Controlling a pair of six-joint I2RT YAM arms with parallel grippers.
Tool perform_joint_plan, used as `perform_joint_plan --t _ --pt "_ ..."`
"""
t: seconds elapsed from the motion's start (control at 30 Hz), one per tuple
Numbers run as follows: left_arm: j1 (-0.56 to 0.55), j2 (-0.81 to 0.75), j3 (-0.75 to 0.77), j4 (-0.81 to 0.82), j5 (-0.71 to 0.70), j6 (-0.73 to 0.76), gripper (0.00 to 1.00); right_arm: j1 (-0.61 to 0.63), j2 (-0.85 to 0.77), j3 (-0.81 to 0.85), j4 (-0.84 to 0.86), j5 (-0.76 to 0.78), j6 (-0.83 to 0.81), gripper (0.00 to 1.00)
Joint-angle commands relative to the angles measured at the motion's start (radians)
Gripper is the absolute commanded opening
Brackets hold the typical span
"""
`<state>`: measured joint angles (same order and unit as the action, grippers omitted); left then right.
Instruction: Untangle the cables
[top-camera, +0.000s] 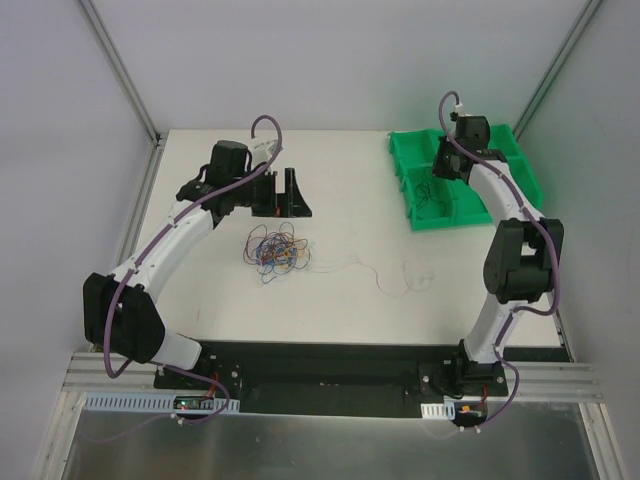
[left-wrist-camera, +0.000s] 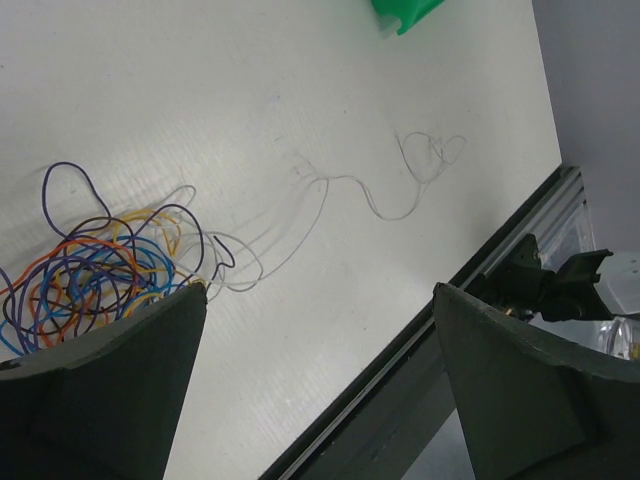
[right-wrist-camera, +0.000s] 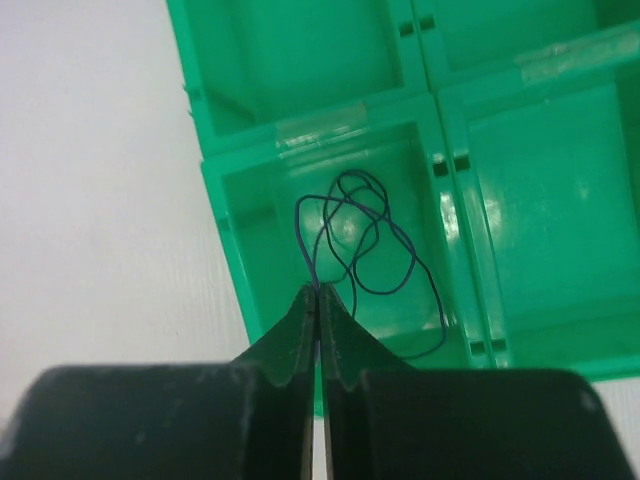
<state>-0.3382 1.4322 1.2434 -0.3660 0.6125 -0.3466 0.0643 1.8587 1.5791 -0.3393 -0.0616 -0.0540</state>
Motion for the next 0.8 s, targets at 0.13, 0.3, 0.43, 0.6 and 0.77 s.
perform_joint_plan --t 0.13,0.3,0.43,0.6,0.77 --pt "0.034 -0.067 -0.051 0.002 -0.148 -0.120 0.95 0.032 0.083 0.212 -0.303 0.185 -0.029 0.53" --pt "0.091 -0.128 -0.174 0.002 -0.265 -0.221 0.99 0.155 -0.015 0.249 -0.378 0.341 -0.072 0.71" --pt "0.113 -0.138 -0.258 0.002 -0.309 -0.240 0.99 0.354 -0.104 0.138 -0.330 0.304 -0.063 0.73" --pt "0.113 -0.061 -0.271 0.002 -0.169 -0.192 0.90 0.577 -0.127 -0.107 -0.082 -0.198 -0.079 0.71" --pt "0.105 -0.044 -0.280 0.010 -0.166 -0.178 0.77 0.646 -0.154 -0.301 0.103 -0.314 -0.151 0.68"
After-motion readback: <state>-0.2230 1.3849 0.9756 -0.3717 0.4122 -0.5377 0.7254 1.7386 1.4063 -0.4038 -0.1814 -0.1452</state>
